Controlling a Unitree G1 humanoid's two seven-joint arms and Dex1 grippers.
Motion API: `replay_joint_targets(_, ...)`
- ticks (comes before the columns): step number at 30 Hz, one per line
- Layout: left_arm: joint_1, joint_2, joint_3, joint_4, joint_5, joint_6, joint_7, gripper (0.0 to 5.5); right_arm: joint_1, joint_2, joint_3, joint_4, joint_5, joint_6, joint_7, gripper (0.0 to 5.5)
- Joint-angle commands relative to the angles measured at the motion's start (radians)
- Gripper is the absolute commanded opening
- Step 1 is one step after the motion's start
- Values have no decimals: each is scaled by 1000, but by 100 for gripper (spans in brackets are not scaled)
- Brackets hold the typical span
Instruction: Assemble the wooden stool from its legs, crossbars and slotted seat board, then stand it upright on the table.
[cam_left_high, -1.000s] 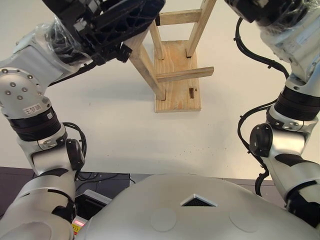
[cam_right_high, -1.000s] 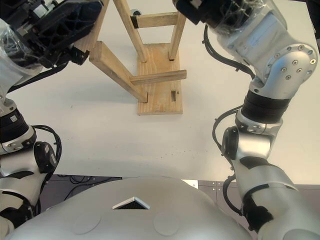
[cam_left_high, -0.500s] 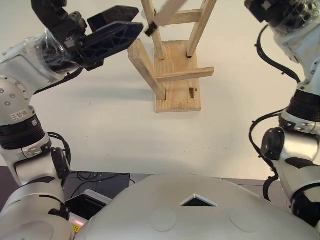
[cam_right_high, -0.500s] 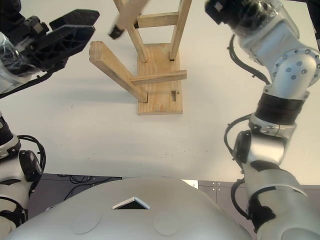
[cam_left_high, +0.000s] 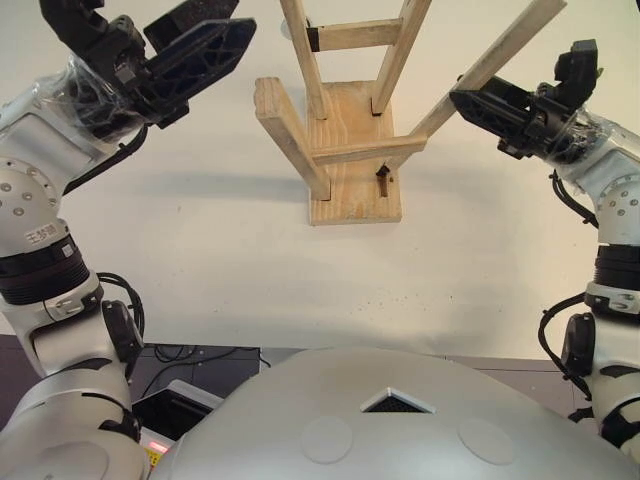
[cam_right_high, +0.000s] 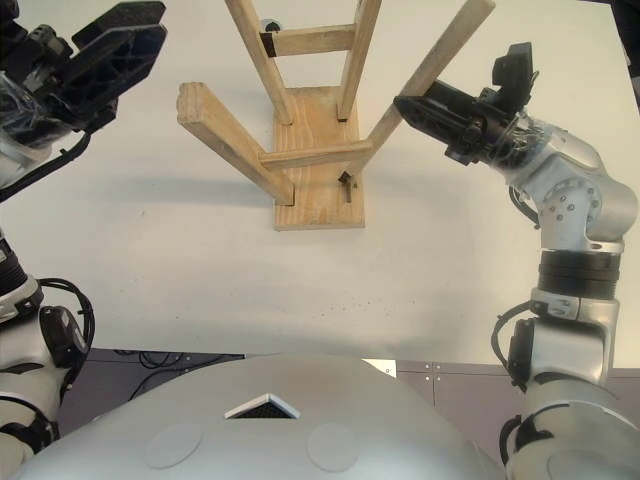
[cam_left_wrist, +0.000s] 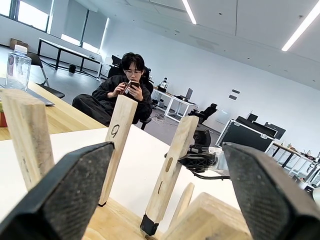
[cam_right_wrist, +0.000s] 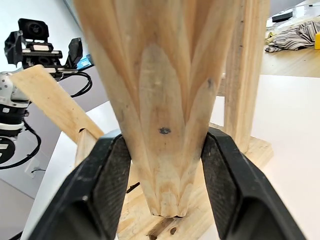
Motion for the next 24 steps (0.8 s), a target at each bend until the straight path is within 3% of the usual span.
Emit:
replay_joint_targets(1,-5,-5,3,-23,-2,4,31,398,25,-19,-6,-36,-15,21,9,202)
replay_joint_targets(14,6,-33,-4,-66,-4,-6,93,398,53,-41,78,-9,-167,-84,79,202)
replay_joint_targets(24,9,-43,-8,-53,6,-4,102,398,-12,-207,252,90,-348,-265,332,202)
